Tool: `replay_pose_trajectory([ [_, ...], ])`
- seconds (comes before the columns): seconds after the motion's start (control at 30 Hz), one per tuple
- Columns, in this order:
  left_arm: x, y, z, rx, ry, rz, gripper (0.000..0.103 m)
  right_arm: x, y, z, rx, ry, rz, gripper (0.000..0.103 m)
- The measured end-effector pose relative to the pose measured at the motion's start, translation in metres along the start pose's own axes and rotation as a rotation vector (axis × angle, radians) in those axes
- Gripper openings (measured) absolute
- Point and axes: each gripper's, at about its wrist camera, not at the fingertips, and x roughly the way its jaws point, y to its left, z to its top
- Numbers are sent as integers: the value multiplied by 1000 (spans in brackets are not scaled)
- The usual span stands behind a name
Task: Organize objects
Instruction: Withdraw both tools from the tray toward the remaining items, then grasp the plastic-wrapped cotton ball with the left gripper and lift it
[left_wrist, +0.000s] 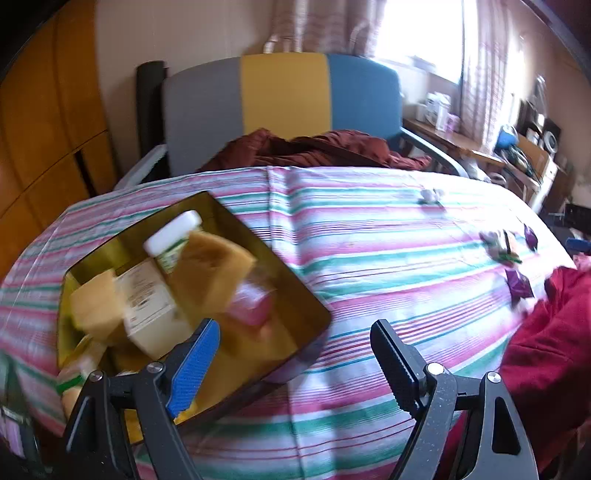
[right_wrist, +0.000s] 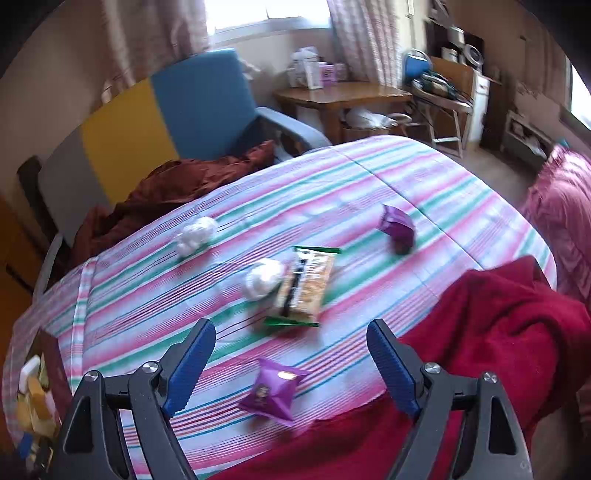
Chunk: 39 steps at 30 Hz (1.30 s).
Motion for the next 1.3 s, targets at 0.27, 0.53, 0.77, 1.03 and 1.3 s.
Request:
replay_pose_trajectory([
  [0.27, 28, -47, 11, 106, 51, -66, 84, 19, -23, -9, 63, 54, 22, 86],
  [0.53, 54, -85, 18, 155, 101, -119, 84, 25, -34, -10, 123, 81, 119, 86],
  [0.77, 70, -105, 8, 195, 153, -139, 84, 29, -34, -10, 131, 97, 158, 86],
  [1.03, 90, -121, 58, 191, 125, -164, 84, 29, -36, -10, 146, 96, 191, 86],
  [1.3, 133, -147, 121, 207, 106, -202, 84, 34, -37, -9, 149, 123, 249, 86],
])
